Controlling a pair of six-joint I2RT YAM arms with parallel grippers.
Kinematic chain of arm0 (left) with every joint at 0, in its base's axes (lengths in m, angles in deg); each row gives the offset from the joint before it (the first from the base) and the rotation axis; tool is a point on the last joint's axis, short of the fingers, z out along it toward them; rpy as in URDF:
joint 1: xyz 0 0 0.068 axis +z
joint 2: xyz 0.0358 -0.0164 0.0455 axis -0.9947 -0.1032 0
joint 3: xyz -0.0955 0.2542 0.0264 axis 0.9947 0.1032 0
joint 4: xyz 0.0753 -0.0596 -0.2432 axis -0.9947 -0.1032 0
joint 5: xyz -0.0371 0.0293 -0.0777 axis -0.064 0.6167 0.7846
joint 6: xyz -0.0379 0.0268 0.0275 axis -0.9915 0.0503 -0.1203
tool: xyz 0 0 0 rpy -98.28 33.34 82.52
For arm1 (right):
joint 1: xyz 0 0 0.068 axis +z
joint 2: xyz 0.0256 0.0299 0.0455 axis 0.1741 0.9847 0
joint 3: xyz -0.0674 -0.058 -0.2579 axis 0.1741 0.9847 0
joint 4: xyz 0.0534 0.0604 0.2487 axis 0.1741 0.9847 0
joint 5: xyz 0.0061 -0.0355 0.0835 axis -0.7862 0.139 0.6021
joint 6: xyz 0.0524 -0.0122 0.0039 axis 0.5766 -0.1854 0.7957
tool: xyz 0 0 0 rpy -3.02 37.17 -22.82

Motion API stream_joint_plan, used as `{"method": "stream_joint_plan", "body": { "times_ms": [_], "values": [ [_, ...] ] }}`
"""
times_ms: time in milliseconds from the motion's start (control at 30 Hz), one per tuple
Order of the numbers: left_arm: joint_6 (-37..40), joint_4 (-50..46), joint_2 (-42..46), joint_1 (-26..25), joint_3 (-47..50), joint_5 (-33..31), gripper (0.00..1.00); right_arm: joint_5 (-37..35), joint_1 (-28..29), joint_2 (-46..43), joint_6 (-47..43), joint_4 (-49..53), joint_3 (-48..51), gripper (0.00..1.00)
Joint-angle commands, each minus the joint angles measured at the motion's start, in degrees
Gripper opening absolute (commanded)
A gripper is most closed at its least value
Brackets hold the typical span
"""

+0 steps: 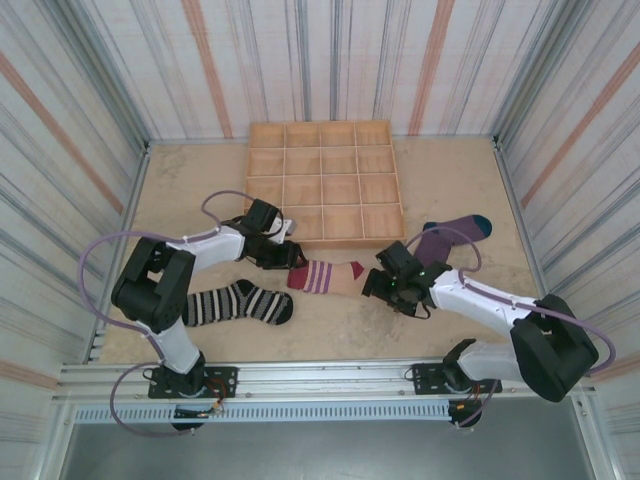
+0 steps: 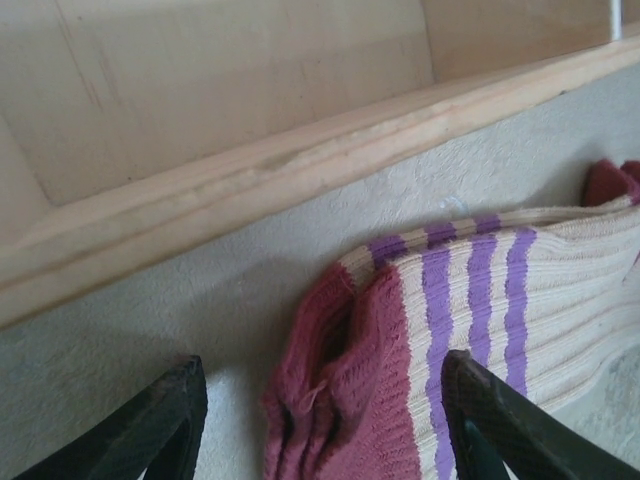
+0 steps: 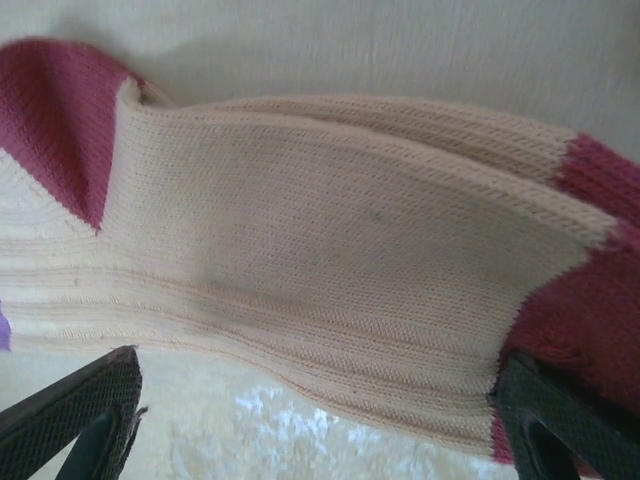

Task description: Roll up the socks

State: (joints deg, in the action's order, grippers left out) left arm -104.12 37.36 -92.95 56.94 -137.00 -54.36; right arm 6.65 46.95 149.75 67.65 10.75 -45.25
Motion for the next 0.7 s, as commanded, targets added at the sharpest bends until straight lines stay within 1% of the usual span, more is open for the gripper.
{"method": "stream_joint_plan", "body": {
  "times_ms": [0, 167, 267, 400, 500, 600, 633, 667],
  "values": [
    [-0.57, -0.26, 0.05, -0.58, 0.53, 0.22, 0.64, 3.15, -4.36, 3.41, -11.23, 2.35, -0.82, 0.96],
    [-2.22, 0.4, 0.34, -0.81, 1.56, 0.9, 0.63, 3.07, -9.57, 6.59, -21.23, 5.18, -3.88, 0.98],
    [-2.94, 0.83, -0.37, -1.07, 1.66, 1.09, 0.63, 3.25, -10.21, 6.47, -24.8, 4.43, -5.17, 0.99],
    [-4.33, 1.8, -1.14, -1.56, 1.65, 2.13, 0.61, 3.16, -10.12, 6.26, -26.91, 4.07, -6.56, 0.99],
    [-4.74, 2.22, -1.91, -2.34, 1.27, 2.64, 0.56, 3.74, -9.98, 5.42, -27.6, 3.33, -6.8, 0.98],
    [-5.48, 2.09, -2.8, -2.99, 0.91, 3.0, 0.48, 3.26, -9.02, 3.44, -27.9, 2.93, -6.78, 0.98],
    [-5.94, 2.13, -2.94, -3.06, 1.06, 3.02, 0.45, 2.61, -8.28, 2.37, -27.95, 2.84, -6.65, 0.98],
    [-6.46, 2.3, -2.91, -3.15, 1.25, 3.14, 0.39, 1.65, -7.35, 1.11, -28.0, 2.74, -6.5, 0.97]
  ]
}}
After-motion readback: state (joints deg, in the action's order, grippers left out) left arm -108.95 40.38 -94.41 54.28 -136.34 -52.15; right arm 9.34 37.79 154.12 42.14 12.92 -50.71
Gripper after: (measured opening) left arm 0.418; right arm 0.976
